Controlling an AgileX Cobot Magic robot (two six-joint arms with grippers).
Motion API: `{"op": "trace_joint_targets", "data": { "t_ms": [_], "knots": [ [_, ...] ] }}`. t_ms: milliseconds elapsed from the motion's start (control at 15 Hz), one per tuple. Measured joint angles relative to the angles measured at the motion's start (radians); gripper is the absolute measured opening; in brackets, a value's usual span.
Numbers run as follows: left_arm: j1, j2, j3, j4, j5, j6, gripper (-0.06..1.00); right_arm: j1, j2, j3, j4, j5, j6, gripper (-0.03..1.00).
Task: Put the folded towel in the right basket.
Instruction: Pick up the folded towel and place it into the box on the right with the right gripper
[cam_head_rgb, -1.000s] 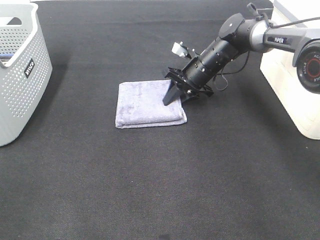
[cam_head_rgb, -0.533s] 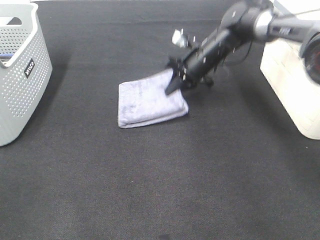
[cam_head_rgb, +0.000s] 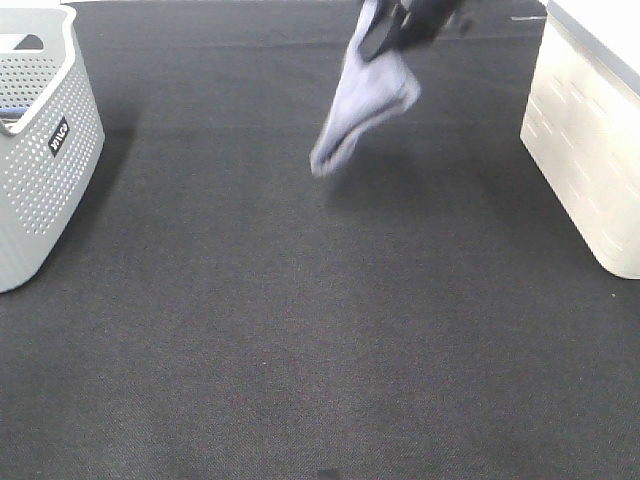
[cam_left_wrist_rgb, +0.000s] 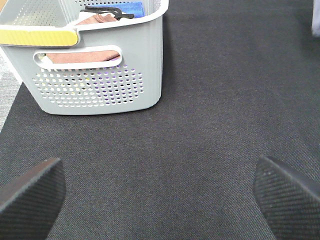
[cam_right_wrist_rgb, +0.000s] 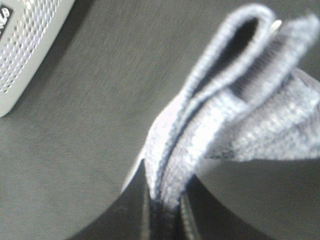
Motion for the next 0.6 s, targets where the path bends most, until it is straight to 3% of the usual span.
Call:
{"op": "trace_joint_targets", "data": {
  "t_ms": [267,600],
  "knots": [
    [0.0,0.0,0.0,0.0,0.0,0.0,0.97,-0.05,-0.162,0.0,-0.187,0.07,0.084,0.07],
    [0.0,0.0,0.0,0.0,0.0,0.0,0.97,-0.296,-0.279,0.0,-0.194,0.115,0.106,0.07]
  ]
}}
